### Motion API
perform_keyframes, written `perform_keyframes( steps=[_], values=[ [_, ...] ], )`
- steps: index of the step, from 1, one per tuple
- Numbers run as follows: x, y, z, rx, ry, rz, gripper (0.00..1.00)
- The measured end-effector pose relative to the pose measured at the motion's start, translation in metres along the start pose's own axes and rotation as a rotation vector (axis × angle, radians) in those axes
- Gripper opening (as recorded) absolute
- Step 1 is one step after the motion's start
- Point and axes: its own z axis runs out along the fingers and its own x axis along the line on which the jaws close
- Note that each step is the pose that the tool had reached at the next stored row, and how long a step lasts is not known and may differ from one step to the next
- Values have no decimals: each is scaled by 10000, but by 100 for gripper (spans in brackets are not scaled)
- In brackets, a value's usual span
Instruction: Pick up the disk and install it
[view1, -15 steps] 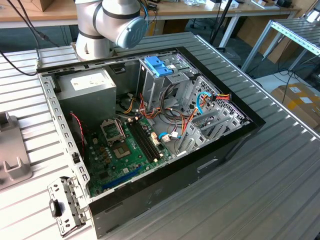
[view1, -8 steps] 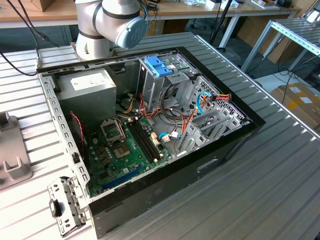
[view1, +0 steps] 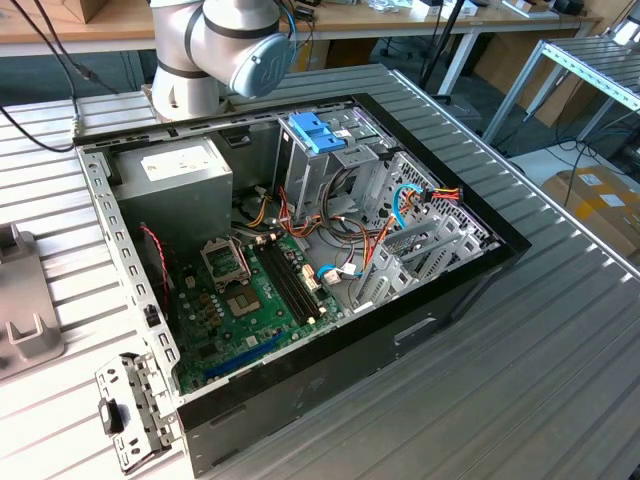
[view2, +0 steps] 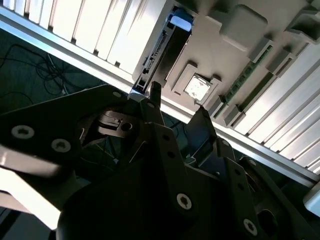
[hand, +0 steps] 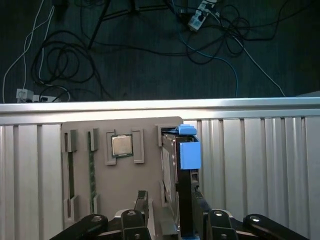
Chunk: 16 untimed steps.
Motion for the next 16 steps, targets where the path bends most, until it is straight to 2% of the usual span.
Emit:
perform_keyframes(
  steps=[8,16],
  values=[
    [4,138,30,-2,-45,-3,48],
    [7,222,54,-3,-77,-3,48]
  ],
)
